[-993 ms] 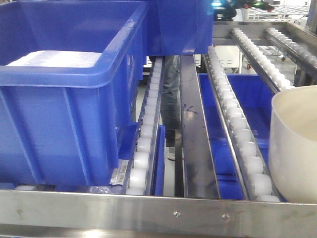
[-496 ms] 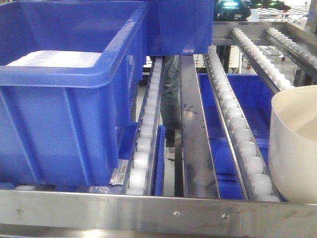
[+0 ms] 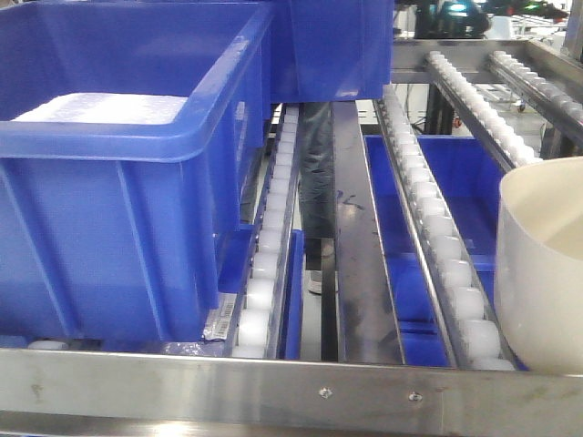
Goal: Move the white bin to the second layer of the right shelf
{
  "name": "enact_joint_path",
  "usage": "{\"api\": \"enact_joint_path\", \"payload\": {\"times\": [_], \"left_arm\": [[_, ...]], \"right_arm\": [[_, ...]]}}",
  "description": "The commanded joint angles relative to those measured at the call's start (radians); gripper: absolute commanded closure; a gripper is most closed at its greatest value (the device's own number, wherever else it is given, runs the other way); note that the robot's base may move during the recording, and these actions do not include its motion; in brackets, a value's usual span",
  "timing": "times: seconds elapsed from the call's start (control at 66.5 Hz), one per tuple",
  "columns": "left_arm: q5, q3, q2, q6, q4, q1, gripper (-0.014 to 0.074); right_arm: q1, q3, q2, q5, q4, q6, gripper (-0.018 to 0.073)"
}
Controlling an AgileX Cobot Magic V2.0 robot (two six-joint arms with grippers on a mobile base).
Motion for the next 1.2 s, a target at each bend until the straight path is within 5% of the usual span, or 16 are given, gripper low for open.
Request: {"api": "enact_joint_path", "payload": {"times": [0.0,0.256,0.512,1.188], "left_arm": [[-0.086,0.037,-0.016,-0.003,0.0,-0.007,0.0512],[-0.086,0.037,-0.016,-0.003,0.0,-0.007,0.0512],[-0.086,0.037,-0.016,-0.003,0.0,-0.007,0.0512],[-0.086,0.037,-0.016,-0.003,0.0,-0.007,0.0512]], "right_arm": [[0.026,-0.032,-0.031,-0.081,0.0,-0.003,0.0503],[-0.006,0.051,-0.2,-0.05,0.083,-0.011,0.0503],[-0.033,0.137,-0.312,-0.04,0.27,-0.186,0.0503],[-0.031,0.138,-0.399,0.034,0.121,-0.069,0.0503]]}}
